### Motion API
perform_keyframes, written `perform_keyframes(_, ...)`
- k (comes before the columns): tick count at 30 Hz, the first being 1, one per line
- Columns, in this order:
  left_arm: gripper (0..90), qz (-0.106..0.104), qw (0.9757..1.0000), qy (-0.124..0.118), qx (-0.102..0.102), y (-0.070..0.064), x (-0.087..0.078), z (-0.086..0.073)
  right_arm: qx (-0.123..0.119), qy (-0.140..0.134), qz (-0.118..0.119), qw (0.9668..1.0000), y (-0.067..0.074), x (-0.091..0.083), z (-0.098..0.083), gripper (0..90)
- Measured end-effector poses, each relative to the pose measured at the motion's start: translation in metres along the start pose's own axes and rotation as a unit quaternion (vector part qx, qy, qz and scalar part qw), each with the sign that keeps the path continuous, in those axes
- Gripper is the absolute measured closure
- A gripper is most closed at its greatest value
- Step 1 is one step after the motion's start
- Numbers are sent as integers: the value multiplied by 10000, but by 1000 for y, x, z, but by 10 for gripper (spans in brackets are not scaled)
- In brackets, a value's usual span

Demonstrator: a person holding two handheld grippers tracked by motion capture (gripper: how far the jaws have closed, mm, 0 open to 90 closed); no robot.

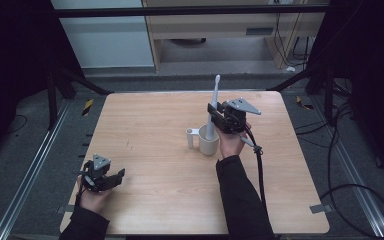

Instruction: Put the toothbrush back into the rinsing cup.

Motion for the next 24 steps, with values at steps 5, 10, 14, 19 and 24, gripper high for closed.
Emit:
perform_keyframes(5,378,6,10000,0,5,0,0,0,-1,236,6,9997,1,8,-12,675)
perform_keyframes(10,378,11,10000,3,6,0,0,0,-13,580,-26,9983,0,15,-24,674)
perform_keyframes(14,378,12,10000,2,9,0,0,0,-71,749,-40,9972,2,18,-29,674)
perform_keyframes(19,378,15,10000,5,14,0,0,0,-72,1054,17,9944,2,21,-36,672)
perform_keyframes(24,378,16,10000,10,20,-1,0,0,-120,1234,14,9923,-1,23,-41,673)
Point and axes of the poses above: each handheld gripper's, and its own axes: x roughly forward along the jaws, z roughly out of its top, y roughly to its left, the point moved 4 cm from there along x, roughly forward along the jaws, and after that the axes turned 10 degrees about y, right-handed, at the moved point
